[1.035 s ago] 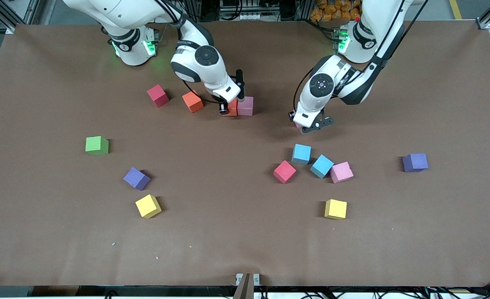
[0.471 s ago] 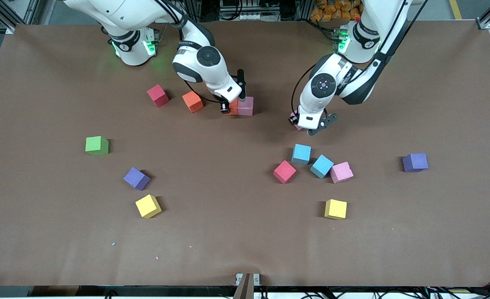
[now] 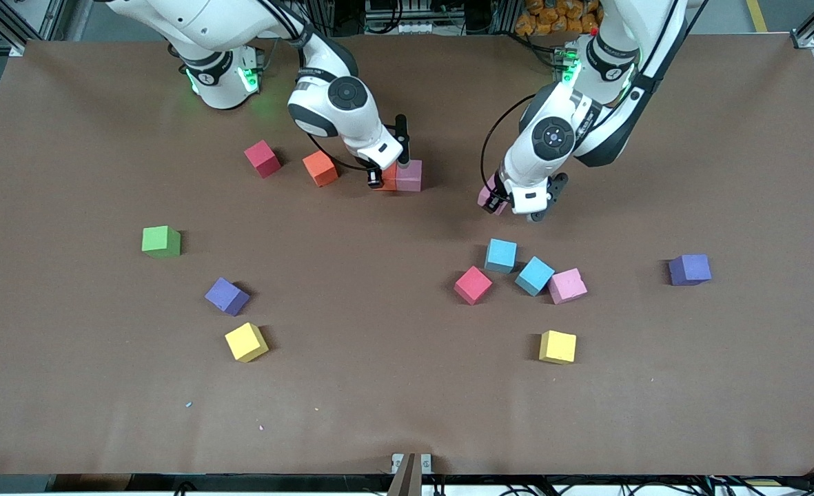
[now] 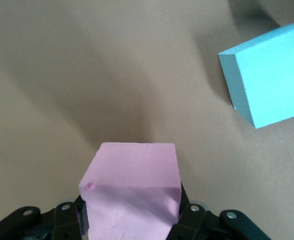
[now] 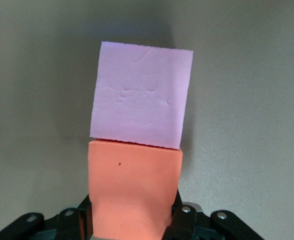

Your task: Arrange 11 blocks into digit 3

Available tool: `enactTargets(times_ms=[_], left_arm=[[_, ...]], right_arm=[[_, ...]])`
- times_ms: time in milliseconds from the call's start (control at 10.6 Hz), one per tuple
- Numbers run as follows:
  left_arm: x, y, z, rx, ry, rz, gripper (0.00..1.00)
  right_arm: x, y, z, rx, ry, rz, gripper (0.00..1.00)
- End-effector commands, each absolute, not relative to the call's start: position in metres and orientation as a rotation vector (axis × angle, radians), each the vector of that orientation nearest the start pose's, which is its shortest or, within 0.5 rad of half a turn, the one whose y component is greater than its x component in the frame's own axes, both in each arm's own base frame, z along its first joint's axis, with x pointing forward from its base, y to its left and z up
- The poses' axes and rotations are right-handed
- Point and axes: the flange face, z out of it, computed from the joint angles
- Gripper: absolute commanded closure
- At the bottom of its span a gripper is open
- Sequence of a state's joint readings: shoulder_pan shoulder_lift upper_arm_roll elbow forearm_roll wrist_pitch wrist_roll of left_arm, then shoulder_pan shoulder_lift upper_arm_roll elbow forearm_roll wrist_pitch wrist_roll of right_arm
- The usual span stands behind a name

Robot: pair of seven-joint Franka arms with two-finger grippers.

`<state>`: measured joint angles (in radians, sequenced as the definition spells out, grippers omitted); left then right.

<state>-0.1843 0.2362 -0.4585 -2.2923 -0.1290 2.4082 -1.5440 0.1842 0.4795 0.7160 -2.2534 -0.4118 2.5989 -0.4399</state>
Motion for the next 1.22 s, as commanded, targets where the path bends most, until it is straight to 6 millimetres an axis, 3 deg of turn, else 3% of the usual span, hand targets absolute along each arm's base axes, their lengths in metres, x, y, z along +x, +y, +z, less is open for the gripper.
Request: enactTargets(times_ms=[0,376,471,659,753,941,1129], left_arm=[[0.405,-0.328,0.261,-2.660,-1.687,0.339,1.00],[0.399,-0.345,0.263,-2.474,-2.025,0.374,1.00],[0.392,-0.352,0.262,-2.445,-2.073,0.375,1.00],[0.387,-0.360,0.257,-2.383,-2.151,0.385,1.00],[0.378,-0.368,0.255,-2.372,-2.159,0.389,1.00],[0.371,-0.367,0.243,-2.353,-2.211,0.380,1.00],[0.356,-0.383,0.234,-2.336,-2.242,0.397,1.00]], right_arm=[[0.319,0.440,0.201,2.230,2.360,0.000,0.99],[0.318,0.439,0.197,2.246,2.350,-0.012,0.89],[0.318,0.440,0.197,2.260,2.339,-0.013,0.66],[0.317,0.440,0.197,2.248,2.343,-0.007,0.00],[0.317,0.440,0.197,2.244,2.346,-0.006,0.00],[0.317,0.440,0.197,2.244,2.346,-0.006,0.00],[0.323,0.438,0.202,2.244,2.337,0.011,0.00]])
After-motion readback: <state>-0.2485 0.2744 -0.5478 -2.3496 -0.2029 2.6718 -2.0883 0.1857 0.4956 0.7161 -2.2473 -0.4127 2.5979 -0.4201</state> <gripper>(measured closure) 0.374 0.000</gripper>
